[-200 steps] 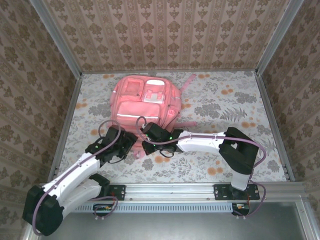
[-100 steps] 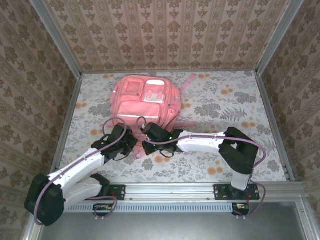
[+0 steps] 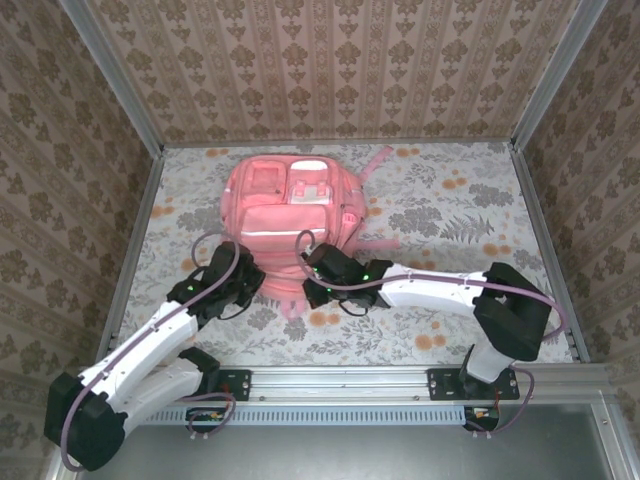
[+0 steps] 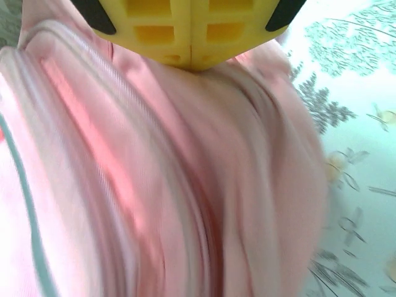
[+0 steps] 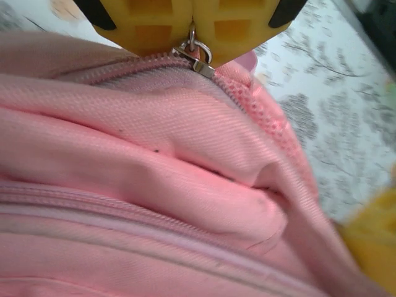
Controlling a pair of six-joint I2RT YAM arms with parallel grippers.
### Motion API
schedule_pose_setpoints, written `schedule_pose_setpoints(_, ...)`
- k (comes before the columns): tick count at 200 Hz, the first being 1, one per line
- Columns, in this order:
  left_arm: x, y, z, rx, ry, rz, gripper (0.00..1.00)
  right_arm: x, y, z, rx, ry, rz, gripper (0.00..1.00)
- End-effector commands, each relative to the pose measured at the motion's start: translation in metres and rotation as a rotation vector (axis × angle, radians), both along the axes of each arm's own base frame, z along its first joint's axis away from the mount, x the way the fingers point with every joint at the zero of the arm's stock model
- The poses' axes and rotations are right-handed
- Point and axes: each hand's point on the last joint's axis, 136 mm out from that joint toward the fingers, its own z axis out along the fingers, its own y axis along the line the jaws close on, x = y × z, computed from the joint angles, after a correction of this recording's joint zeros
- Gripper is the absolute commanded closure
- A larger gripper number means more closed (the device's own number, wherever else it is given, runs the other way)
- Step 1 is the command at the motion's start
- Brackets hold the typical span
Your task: Pack the student bag
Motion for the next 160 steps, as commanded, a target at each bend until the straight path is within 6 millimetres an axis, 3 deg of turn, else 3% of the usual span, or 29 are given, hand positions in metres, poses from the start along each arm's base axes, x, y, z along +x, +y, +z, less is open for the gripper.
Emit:
schedule_pose_setpoints(1,0.001,0.023,0.002,0.086,-0.019,0.046,1.0,0.004,-0.039,-0.011,-0.089,0.012,-0.06,1.0)
schedule_pose_setpoints(17,0.002,0.021,0.004,0.07,-0.03,0.036,1.0,0.009,-0.046,-0.013,-0.085,0.024,-0.072,1.0)
schedule_pose_setpoints(38,0.007,0.004,0.006,0.003,-0.048,-0.006,1.0,0.012,-0.032,-0.003,-0.035,0.019,-0.049,1.0)
schedule_pose_setpoints(47,0.009,-0.003,0.008,-0.024,-0.058,-0.028,0.85,0.013,-0.024,0.001,-0.014,0.027,-0.039,1.0)
schedule_pose_setpoints(60,0.008,-0.013,0.013,-0.06,-0.062,-0.049,0.73,0.013,-0.011,0.008,0.016,0.041,-0.02,1.0)
schedule_pose_setpoints(73,0.006,-0.025,0.018,-0.104,-0.078,-0.071,0.54,0.011,0.0,0.013,0.039,0.064,-0.005,1.0)
schedule_pose_setpoints(88,0.001,-0.037,0.018,-0.148,-0.073,-0.088,0.43,0.008,0.013,0.017,0.07,0.101,0.017,1.0)
schedule_pose_setpoints(128,-0.012,-0.058,0.0,-0.21,-0.012,-0.092,0.38,0.003,0.028,0.02,0.1,0.185,0.025,1.0)
schedule_pose_setpoints(160,-0.015,-0.058,-0.018,-0.198,0.031,-0.066,0.37,0.002,0.03,0.02,0.097,0.239,0.006,1.0)
